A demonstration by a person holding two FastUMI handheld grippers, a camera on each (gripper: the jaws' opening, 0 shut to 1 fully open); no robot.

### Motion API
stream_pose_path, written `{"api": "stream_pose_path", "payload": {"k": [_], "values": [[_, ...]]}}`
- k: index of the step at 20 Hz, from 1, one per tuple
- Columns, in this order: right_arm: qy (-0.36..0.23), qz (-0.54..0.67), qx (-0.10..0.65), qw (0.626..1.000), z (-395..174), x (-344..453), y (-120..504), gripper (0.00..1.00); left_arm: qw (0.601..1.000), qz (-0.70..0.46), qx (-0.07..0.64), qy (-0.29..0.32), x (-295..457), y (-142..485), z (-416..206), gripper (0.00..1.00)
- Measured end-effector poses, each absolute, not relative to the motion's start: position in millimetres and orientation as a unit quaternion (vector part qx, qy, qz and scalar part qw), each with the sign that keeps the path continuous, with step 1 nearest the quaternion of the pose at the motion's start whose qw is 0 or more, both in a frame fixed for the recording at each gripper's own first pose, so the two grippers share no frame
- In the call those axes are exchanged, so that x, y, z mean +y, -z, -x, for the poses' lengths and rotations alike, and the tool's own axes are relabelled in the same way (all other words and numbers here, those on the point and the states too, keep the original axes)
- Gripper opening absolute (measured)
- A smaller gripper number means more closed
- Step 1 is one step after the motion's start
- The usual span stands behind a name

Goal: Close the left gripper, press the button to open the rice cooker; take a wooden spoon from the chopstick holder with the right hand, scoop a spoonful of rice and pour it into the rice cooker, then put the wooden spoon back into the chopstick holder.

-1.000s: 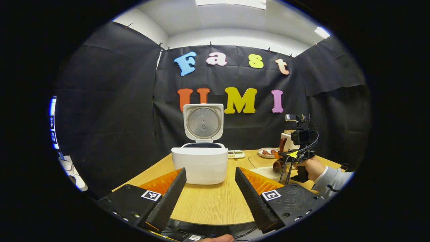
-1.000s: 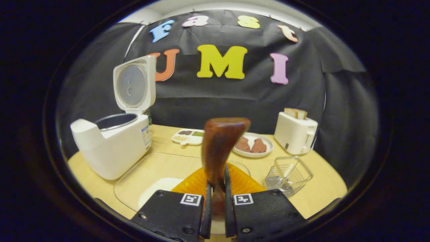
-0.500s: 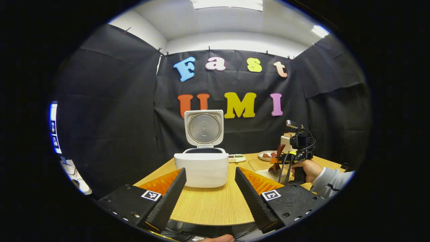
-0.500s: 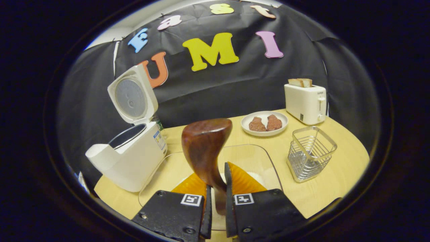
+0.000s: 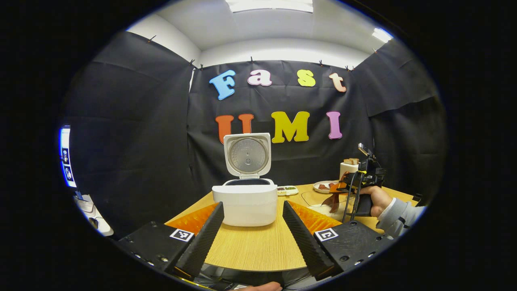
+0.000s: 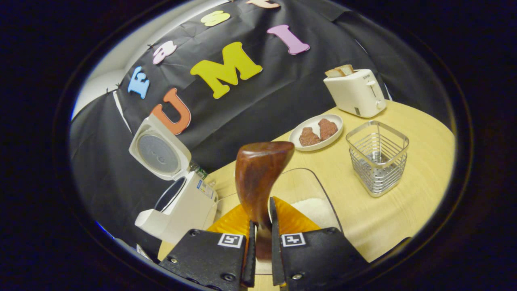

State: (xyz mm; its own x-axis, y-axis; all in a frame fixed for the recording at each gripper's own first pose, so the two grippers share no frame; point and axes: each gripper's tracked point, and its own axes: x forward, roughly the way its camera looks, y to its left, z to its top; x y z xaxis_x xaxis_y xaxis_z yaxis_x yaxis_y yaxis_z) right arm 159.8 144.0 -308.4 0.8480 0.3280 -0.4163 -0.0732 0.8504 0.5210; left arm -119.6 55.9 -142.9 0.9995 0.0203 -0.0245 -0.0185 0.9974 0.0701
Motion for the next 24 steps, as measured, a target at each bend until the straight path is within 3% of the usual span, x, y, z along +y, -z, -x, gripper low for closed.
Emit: {"api": "stream_pose_path", "payload": {"k": [11, 17, 21, 24], "values": [[-0.104, -0.372, 0.167, 0.907, -156, 106, 257, 0.21, 0.999, -0.04, -0.001, -0.016, 60, 132, 131, 0.95], [-0.104, -0.513, 0.158, 0.837, -157, 94, 246, 0.21, 0.999, -0.036, -0.008, -0.014, 61, 128, 133, 0.95], [-0.113, -0.632, 0.188, 0.743, -150, 100, 243, 0.2, 0.999, -0.038, -0.007, -0.012, 57, 126, 133, 0.95], [-0.123, -0.663, 0.207, 0.708, -142, 110, 246, 0.2, 1.0, -0.017, 0.0, 0.007, 51, 128, 135, 0.95]]}}
